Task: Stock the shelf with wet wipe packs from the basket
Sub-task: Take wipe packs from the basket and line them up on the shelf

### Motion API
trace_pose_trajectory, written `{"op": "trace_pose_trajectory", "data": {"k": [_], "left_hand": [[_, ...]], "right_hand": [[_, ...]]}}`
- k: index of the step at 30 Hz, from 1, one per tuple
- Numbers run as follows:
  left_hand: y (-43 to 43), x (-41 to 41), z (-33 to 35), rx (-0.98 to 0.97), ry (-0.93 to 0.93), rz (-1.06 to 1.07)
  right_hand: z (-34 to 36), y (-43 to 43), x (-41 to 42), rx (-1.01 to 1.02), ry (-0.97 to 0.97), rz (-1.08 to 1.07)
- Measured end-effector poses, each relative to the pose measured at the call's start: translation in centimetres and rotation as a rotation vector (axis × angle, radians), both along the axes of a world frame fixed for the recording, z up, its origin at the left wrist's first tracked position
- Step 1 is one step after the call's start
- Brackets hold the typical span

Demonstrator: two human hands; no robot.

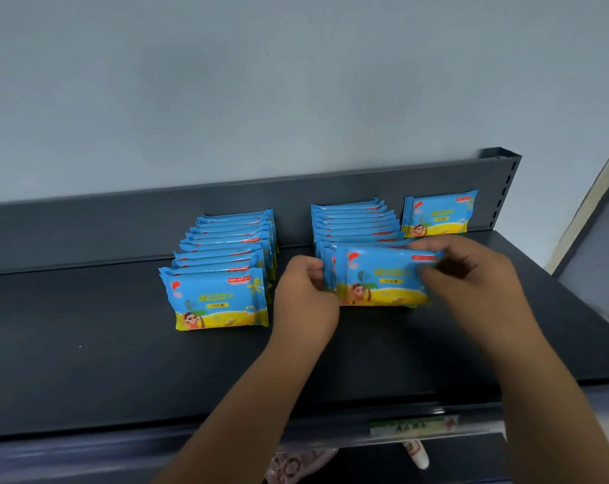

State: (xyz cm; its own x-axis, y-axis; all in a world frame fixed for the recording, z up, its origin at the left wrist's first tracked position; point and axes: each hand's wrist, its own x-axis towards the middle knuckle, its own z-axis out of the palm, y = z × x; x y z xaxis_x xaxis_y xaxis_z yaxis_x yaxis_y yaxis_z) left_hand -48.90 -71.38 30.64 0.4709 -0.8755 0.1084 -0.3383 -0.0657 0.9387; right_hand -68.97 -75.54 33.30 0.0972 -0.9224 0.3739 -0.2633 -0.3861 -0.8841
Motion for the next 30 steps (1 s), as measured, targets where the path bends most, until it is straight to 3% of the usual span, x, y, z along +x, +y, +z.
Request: {"op": "trace_pose_trajectory", "data": {"k": [8,12,16,30], "left_hand": [[0.5,-0.5,0.3,0.014,0.038,-0.064],[0.4,-0.7,0.2,0.007,-0.004,-0.046],[0.4,-0.7,0.0,-0.001,-0.028,-0.037],[0.4,-0.3,-0.1,0.026,-0.078,-0.004]], "right_hand": [[-0.8,0.0,1.6,-0.175,0.397,-0.126],[-0.4,-0.1,1.8,0.035,0.402,-0.177],[-0.2,-0.2,1.6,0.126,0.557,-0.117],[-0.7,0.1,2.1,0.163,0.507,-0.095]]}}
